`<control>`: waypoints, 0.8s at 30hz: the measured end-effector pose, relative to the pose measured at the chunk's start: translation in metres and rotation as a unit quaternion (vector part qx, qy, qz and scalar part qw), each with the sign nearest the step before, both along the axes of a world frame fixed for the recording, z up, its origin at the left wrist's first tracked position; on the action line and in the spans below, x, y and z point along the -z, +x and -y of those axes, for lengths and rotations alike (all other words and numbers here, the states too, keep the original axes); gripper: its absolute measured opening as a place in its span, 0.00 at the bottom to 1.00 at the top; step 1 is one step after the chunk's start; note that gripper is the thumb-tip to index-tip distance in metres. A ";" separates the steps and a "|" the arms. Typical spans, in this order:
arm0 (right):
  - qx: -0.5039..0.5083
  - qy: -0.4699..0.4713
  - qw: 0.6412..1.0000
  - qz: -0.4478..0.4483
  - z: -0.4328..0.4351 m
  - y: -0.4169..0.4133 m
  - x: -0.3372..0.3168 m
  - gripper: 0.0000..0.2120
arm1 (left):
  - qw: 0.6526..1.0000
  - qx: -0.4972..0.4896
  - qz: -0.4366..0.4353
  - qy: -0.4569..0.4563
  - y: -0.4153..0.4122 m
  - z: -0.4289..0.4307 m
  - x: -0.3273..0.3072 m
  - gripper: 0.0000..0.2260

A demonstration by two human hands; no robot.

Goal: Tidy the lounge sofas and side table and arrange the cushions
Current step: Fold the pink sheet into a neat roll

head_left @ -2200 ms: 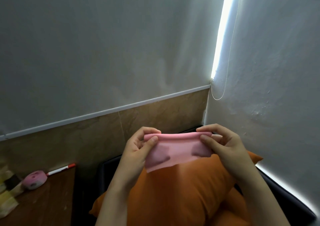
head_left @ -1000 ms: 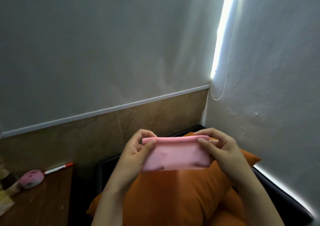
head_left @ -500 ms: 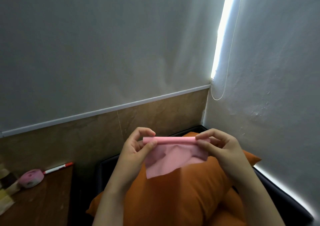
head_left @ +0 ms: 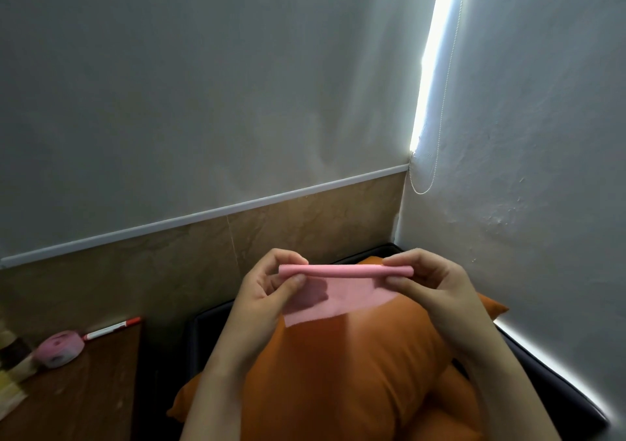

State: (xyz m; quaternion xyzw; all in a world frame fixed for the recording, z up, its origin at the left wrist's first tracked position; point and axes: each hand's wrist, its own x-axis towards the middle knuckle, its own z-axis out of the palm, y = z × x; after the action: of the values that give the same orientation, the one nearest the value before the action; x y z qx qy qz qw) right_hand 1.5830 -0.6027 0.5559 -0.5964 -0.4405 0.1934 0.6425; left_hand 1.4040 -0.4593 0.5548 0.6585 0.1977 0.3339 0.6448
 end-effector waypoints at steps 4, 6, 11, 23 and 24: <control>-0.022 0.007 0.999 -0.038 0.000 0.000 0.001 0.09 | 1.000 0.008 -0.003 0.016 0.000 0.000 0.001 0.05; -0.044 -0.002 0.998 -0.043 0.000 0.000 0.001 0.10 | 0.999 0.009 -0.007 0.032 0.000 0.000 0.001 0.06; -0.055 -0.004 0.997 -0.045 0.001 0.001 0.000 0.04 | 0.998 0.020 -0.017 0.052 -0.002 -0.002 0.002 0.06; -0.050 0.005 0.996 -0.068 0.002 0.003 -0.002 0.12 | 0.999 -0.034 -0.003 0.035 -0.001 0.001 0.001 0.03; -0.048 0.008 0.997 -0.067 0.002 0.003 -0.002 0.10 | 0.999 -0.036 -0.002 0.031 0.000 0.003 0.000 0.03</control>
State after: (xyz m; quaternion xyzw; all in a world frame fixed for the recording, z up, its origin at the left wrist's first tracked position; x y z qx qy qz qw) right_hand 1.5859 -0.6045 0.5582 -0.5554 -0.4259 0.2604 0.6651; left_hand 1.4040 -0.4619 0.5551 0.6712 0.2123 0.3616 0.6113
